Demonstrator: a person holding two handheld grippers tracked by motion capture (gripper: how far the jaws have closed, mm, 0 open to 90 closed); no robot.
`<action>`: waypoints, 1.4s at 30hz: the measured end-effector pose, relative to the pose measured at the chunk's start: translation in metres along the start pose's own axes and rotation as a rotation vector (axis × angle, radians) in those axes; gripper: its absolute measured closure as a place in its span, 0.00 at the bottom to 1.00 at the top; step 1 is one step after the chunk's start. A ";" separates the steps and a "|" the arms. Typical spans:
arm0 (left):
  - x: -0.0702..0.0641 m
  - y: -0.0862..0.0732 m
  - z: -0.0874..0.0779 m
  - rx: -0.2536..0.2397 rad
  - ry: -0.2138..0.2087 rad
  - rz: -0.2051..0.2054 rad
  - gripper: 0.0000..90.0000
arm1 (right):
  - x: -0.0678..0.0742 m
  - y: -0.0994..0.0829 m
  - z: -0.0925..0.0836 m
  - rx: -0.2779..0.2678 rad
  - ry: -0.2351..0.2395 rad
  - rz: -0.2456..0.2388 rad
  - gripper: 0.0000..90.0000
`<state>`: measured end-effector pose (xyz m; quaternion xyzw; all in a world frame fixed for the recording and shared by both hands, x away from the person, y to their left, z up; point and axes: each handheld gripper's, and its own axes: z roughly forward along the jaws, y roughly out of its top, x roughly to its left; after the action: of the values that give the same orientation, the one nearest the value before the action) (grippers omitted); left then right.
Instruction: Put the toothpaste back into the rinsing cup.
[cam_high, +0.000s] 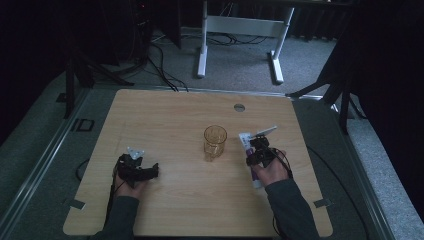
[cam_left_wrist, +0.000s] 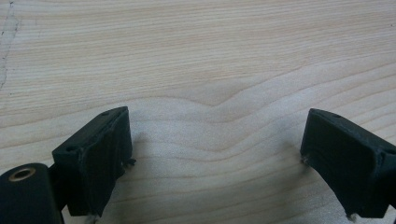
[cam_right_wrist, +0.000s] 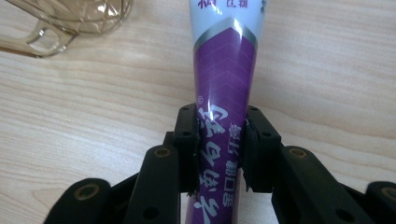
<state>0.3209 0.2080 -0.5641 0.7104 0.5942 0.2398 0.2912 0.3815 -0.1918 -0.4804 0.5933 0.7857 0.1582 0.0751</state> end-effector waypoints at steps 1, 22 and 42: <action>0.000 0.000 0.000 0.000 0.000 0.000 0.10 | 0.000 0.000 -0.001 -0.009 0.002 -0.001 0.78; 0.000 0.000 0.000 0.000 0.000 -0.002 0.10 | -0.002 -0.002 -0.014 -0.246 0.015 -0.037 0.78; 0.000 0.000 0.000 -0.001 0.000 -0.002 0.10 | -0.003 -0.002 -0.019 -0.367 0.003 -0.075 0.79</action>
<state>0.3209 0.2079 -0.5642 0.7099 0.5946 0.2398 0.2917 0.3747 -0.1979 -0.4632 0.5395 0.7654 0.2970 0.1868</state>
